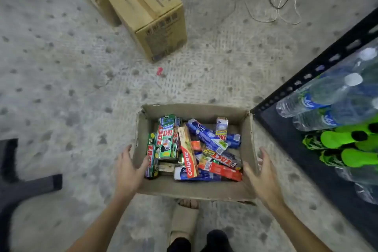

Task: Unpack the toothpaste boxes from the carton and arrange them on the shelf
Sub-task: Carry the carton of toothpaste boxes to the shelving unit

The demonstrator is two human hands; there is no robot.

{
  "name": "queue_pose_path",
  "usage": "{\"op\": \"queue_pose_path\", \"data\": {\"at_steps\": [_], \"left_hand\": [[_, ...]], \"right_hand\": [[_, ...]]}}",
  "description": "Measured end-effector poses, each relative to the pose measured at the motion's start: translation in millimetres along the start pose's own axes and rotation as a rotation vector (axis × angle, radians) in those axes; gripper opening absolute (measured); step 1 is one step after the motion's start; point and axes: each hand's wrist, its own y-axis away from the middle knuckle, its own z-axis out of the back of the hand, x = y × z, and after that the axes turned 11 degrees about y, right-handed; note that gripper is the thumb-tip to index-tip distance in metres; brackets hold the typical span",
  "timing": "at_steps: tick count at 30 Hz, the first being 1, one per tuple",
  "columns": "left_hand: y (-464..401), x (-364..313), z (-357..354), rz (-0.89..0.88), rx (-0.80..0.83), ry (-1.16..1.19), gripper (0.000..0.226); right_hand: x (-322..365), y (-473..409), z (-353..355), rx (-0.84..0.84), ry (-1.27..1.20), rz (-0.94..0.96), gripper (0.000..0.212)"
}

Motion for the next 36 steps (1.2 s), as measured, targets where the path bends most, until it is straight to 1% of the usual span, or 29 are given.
{"op": "queue_pose_path", "data": {"at_steps": [3, 5, 7, 9, 11, 14, 16, 20, 24, 27, 29, 33, 36], "left_hand": [[-29.0, 11.9, -6.2, 0.034, -0.035, -0.013, 0.079], [-45.6, 16.9, -11.4, 0.061, 0.009, 0.005, 0.076], [-54.4, 22.0, -18.1, 0.039, 0.059, -0.011, 0.069], [-59.2, 26.7, -23.5, 0.005, 0.076, -0.005, 0.061], [-64.8, 34.3, -28.7, -0.005, 0.060, 0.008, 0.051], [-66.1, 41.5, -34.5, 0.011, 0.048, 0.019, 0.026], [-69.5, 45.4, -37.2, 0.024, 0.020, 0.029, 0.016], [-75.2, 52.6, -41.4, 0.041, -0.030, 0.035, 0.020], [-68.9, 44.7, -41.5, 0.033, -0.040, 0.025, 0.025], [-66.1, 34.9, -38.4, 0.040, -0.029, 0.036, 0.024], [-66.6, 26.9, -35.3, 0.028, -0.018, 0.039, 0.027], [-60.9, 13.4, -25.4, 0.026, -0.002, 0.007, 0.032], [-45.0, -5.2, -25.1, 0.014, 0.021, -0.046, 0.028]], "right_hand": [[-1.3, -24.7, -17.3, -0.032, 0.009, -0.069, 0.082], [-6.7, -37.4, -30.3, -0.025, -0.026, -0.102, 0.076], [-15.0, -44.6, -42.9, -0.049, 0.001, -0.075, 0.064], [-24.0, -52.2, -50.2, -0.082, 0.040, -0.075, 0.052], [-30.4, -59.9, -55.9, -0.126, 0.095, -0.111, 0.044], [-33.8, -62.5, -65.1, -0.191, 0.147, -0.107, 0.038], [-33.3, -61.1, -69.1, -0.230, 0.146, -0.077, 0.038], [-30.6, -57.9, -74.2, -0.276, 0.192, -0.061, 0.035], [-34.8, -57.4, -73.7, -0.255, 0.200, -0.057, 0.036], [-36.5, -55.1, -70.7, -0.247, 0.178, -0.026, 0.037], [-35.7, -52.1, -66.1, -0.262, 0.139, -0.010, 0.034], [-43.4, -37.3, -56.3, -0.268, 0.095, -0.039, 0.027], [-51.5, -20.0, -44.8, -0.260, 0.094, -0.076, 0.023]]}}
